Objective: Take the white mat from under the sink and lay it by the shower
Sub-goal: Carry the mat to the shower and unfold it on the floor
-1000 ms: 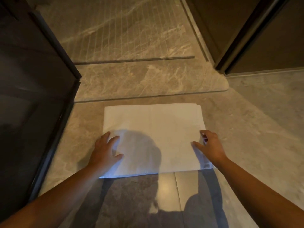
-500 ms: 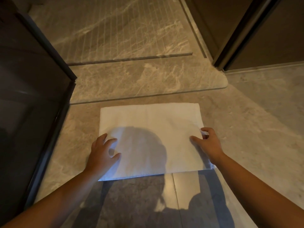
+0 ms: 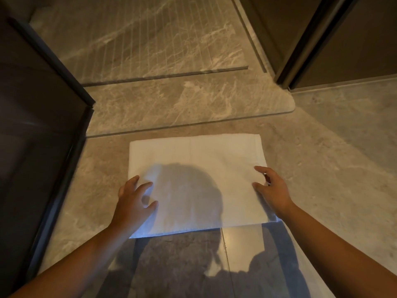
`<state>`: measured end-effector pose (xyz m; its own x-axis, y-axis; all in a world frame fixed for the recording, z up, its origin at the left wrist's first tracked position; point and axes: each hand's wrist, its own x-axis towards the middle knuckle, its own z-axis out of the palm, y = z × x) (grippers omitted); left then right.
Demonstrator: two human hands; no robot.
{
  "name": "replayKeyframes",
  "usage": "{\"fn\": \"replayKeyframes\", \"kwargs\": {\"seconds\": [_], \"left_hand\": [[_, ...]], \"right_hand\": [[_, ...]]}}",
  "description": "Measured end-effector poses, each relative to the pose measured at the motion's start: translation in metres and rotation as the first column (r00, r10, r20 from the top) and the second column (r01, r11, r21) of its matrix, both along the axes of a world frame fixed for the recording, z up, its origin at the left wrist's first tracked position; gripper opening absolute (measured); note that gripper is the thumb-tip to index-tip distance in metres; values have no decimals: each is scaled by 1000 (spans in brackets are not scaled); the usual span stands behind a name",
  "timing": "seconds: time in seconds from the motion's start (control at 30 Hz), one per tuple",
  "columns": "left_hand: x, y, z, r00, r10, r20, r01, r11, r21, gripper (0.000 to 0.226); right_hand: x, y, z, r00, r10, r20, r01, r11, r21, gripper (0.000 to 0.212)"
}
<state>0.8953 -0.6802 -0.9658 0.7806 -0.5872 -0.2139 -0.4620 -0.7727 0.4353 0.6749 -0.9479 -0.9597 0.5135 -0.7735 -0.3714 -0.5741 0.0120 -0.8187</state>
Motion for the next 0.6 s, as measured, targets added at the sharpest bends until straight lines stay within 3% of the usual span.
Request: {"fn": "replayKeyframes", "kwargs": {"seconds": [0.33,0.47,0.6], "left_hand": [[-39,-63,8,970,-171,-173,151,981,-123,45],[-58,-90,12,938,-212,-274,168,970,-174,42],[-64,-109,20,937,-210,-279,165,970,-178,39]], "right_hand": [[-54,-64,12,982,-150,-116,132,979,-155,40],[-72,-88,22,951,-290,-109,267,946,-181,37],[-71,-87,33,955,-289,-64,266,932,-247,35]]}}
